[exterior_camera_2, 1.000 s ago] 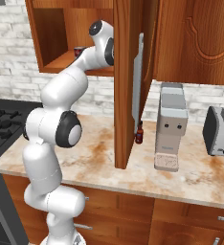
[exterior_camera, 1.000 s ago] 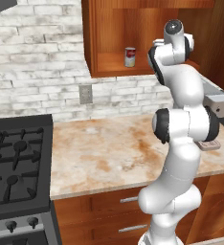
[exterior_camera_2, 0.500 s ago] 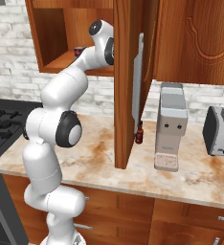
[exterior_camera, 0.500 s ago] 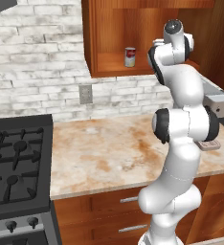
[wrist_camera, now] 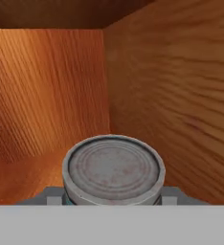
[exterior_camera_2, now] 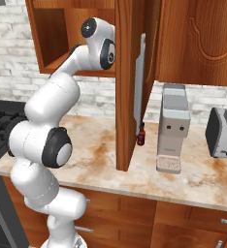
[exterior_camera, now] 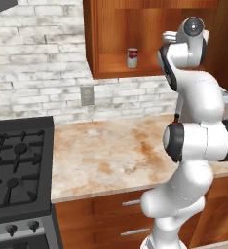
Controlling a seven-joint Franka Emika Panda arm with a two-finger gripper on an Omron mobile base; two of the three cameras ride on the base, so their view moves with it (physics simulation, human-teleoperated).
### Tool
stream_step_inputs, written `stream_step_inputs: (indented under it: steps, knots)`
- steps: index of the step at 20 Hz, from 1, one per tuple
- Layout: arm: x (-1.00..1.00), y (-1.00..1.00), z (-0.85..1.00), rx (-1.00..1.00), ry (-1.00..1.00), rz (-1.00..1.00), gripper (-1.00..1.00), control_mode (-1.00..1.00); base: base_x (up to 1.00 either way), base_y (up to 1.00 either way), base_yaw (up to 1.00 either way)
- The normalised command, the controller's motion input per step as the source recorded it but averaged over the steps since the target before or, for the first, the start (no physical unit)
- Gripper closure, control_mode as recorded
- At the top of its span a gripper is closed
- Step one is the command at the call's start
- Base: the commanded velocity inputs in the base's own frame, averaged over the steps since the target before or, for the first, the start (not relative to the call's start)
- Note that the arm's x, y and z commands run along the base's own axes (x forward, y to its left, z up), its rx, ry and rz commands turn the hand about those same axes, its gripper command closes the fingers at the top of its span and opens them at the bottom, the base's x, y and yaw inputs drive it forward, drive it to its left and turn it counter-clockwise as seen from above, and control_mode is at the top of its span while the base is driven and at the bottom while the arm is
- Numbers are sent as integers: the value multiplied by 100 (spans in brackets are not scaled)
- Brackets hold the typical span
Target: Restock the canned food cabinet by taking the new fresh canned food from the counter and placing it in the cabinet. Then, take the old canned food from the cabinet and place it on the counter.
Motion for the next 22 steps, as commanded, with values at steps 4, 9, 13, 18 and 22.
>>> stream_step_inputs:
  steps: [4,9,13,18,22]
  knots:
    - [-100,9,42,0,-24,16,100,-100,0,0,0]
    - [-100,23,33,-1,-4,18,100,-100,0,0,0]
    - [-100,44,-7,-11,2,25,100,-100,0,0,0]
    - [-100,58,-73,-22,28,29,100,-100,0,0,0]
    - [-100,62,-100,-29,50,31,100,-100,0,0,0]
